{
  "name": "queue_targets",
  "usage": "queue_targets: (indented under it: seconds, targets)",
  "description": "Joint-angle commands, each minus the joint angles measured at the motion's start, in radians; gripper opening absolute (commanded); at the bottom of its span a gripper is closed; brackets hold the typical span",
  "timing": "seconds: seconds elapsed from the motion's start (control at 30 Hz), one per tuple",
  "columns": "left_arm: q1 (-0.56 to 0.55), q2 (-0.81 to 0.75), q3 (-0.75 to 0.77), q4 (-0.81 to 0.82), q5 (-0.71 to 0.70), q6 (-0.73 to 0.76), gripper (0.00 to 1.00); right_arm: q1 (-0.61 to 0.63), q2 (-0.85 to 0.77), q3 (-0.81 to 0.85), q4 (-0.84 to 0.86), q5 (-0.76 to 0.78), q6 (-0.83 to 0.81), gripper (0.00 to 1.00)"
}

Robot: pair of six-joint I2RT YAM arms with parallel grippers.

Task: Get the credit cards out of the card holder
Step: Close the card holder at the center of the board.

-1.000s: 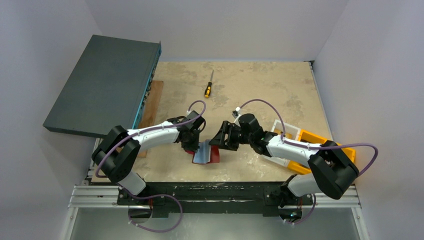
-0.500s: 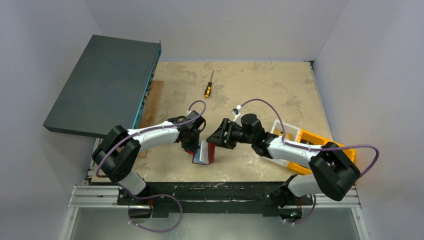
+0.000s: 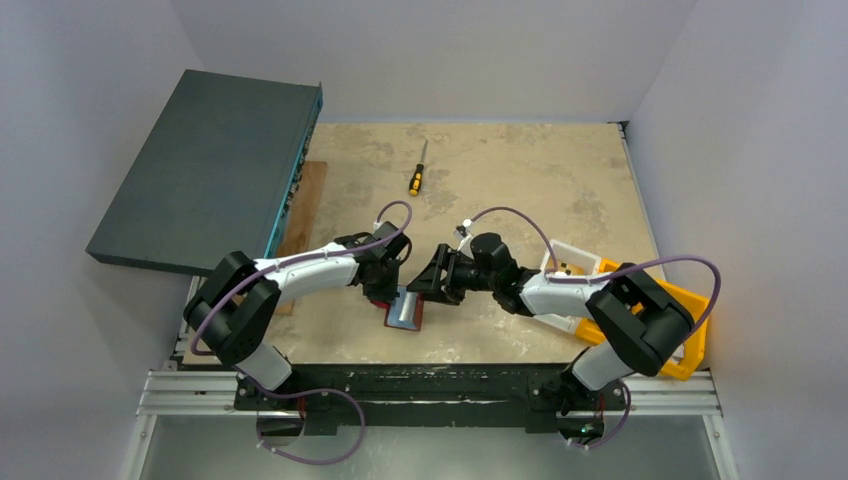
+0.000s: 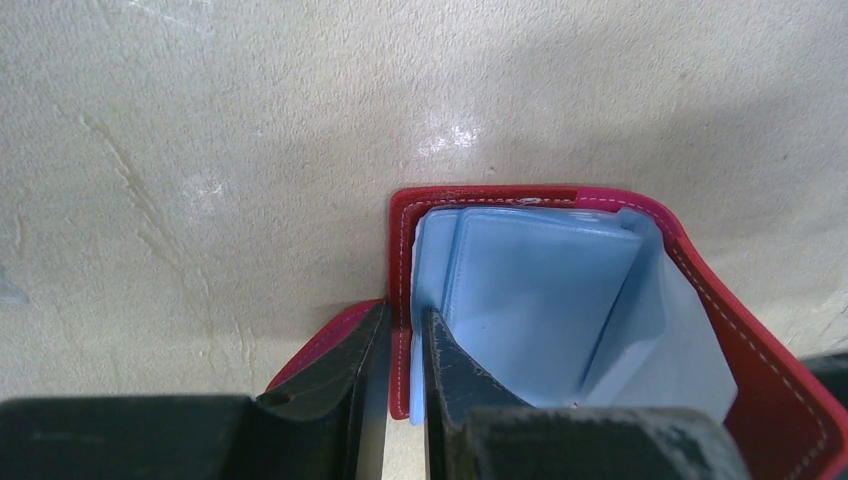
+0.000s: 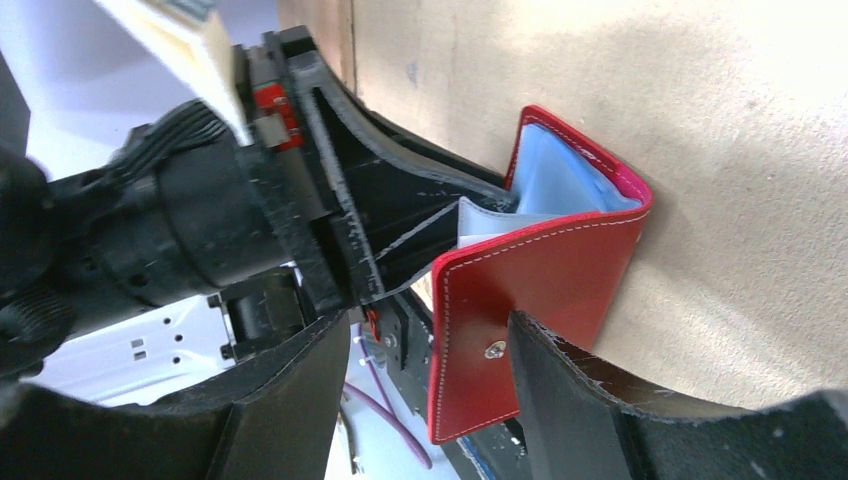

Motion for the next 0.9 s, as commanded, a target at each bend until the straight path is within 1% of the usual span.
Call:
queue_targets:
  seconds: [0.0, 0.27, 0.5, 0.57, 0.73, 0.8, 0.87]
  targets:
    - [-0.027, -0.002, -0.028, 0.072, 0.086, -0.025, 0.09, 0.007, 0.049, 0.004, 0.090, -0.007, 0.037, 0.59]
    - [-0.028, -0.086, -0.024, 0.039, 0.128, -0.018, 0.13, 0.007, 0.108, -0.020, 0.173, 0.016, 0.095, 0.58]
    - [-0.026, -0.168, -0.013, -0.028, 0.102, -0.013, 0.17, 0.007, 0.125, 0.001, 0.124, 0.032, 0.088, 0.57]
    - [-0.026, -0.193, -0.008, -0.055, 0.086, -0.012, 0.17, 0.006, 0.131, -0.001, 0.120, 0.033, 0.089, 0.53]
    - [-0.026, -0.254, 0.004, -0.120, 0.052, -0.003, 0.17, 0.006, 0.160, 0.002, 0.118, 0.029, 0.094, 0.35]
    - [-0.026, -0.281, 0.002, -0.133, 0.040, -0.002, 0.16, 0.007, 0.171, 0.018, 0.091, 0.034, 0.080, 0.29]
    - [-0.026, -0.295, 0.002, -0.141, 0.037, -0.002, 0.16, 0.007, 0.187, 0.039, 0.028, 0.048, 0.060, 0.22]
